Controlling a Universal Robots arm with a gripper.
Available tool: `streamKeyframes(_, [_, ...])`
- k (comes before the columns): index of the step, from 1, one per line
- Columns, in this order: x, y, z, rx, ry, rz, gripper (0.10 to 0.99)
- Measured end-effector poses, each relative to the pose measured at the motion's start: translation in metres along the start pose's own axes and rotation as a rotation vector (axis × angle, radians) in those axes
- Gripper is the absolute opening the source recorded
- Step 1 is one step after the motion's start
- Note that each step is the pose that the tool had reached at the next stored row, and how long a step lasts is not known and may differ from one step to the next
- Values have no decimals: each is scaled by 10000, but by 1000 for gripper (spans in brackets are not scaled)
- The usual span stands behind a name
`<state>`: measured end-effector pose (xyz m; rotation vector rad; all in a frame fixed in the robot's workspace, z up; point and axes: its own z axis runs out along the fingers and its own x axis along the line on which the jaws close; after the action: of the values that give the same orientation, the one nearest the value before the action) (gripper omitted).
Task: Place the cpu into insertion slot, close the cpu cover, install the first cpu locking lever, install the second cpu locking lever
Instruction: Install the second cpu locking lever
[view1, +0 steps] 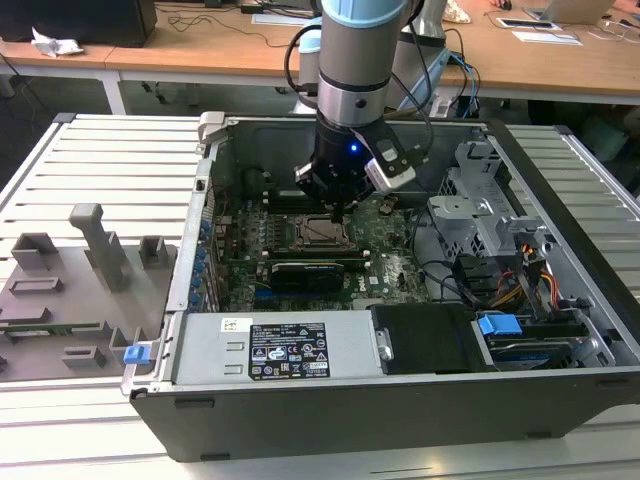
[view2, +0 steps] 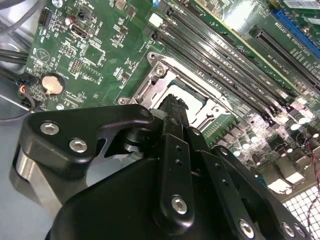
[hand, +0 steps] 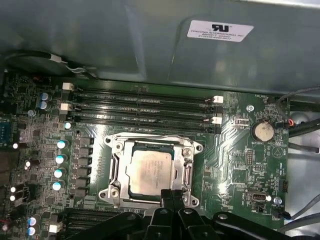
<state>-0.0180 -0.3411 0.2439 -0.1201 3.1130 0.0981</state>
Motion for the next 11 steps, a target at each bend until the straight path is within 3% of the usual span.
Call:
streamKeyframes(5, [0, -15, -24, -2, -1, -3, 106])
streamKeyframes(11, [8, -114, -30, -13, 38, 0, 106])
